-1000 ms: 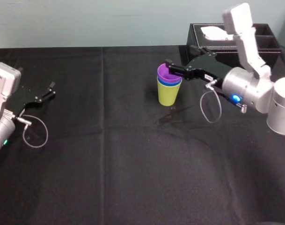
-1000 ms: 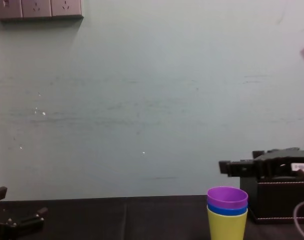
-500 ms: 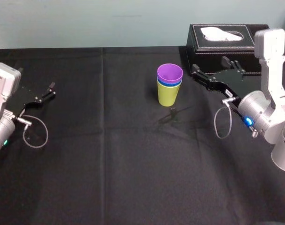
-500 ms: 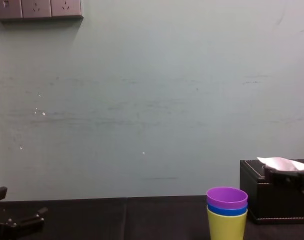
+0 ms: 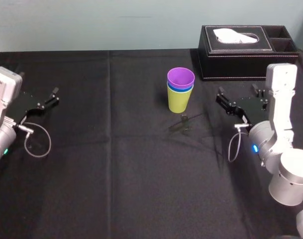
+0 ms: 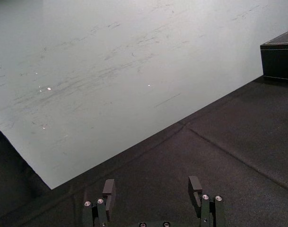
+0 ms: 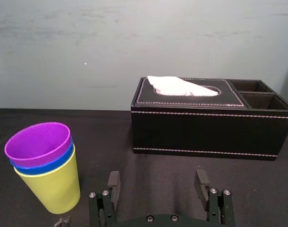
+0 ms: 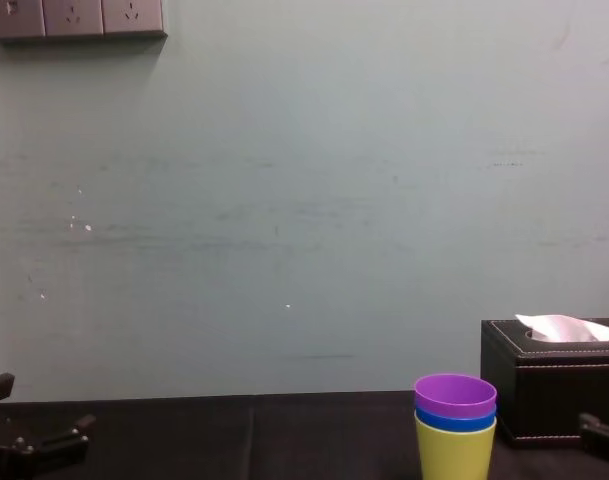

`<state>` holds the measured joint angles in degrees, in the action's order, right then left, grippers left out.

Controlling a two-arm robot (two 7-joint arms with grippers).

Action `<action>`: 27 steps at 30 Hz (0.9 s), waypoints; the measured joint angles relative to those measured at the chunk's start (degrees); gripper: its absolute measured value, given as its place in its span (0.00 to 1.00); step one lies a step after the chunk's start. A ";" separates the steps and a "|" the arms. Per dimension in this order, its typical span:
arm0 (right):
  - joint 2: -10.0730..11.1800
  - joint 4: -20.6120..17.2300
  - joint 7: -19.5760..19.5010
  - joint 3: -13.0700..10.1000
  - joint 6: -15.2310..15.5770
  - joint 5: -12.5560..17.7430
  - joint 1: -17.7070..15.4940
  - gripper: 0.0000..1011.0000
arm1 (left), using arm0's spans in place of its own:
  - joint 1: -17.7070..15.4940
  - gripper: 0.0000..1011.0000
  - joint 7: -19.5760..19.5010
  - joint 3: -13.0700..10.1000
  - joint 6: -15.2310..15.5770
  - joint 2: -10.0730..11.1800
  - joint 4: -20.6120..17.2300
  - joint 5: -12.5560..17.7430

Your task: Stack the three plastic cups sequentially using one hand.

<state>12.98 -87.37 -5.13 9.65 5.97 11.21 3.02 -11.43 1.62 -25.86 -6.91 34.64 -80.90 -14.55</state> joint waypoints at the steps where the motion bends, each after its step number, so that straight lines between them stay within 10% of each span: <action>1: -0.20 0.39 -0.03 0.11 -0.03 -0.45 0.12 0.99 | 0.00 1.00 0.00 0.00 0.00 0.00 0.00 0.00; 27: -0.19 0.44 0.10 0.25 -0.02 -0.56 0.26 0.99 | 0.00 1.00 0.00 0.00 0.00 0.00 0.00 0.00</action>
<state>12.79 -86.94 -5.02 9.90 5.95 10.65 3.28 -11.43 1.62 -25.86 -6.90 34.64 -80.90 -14.55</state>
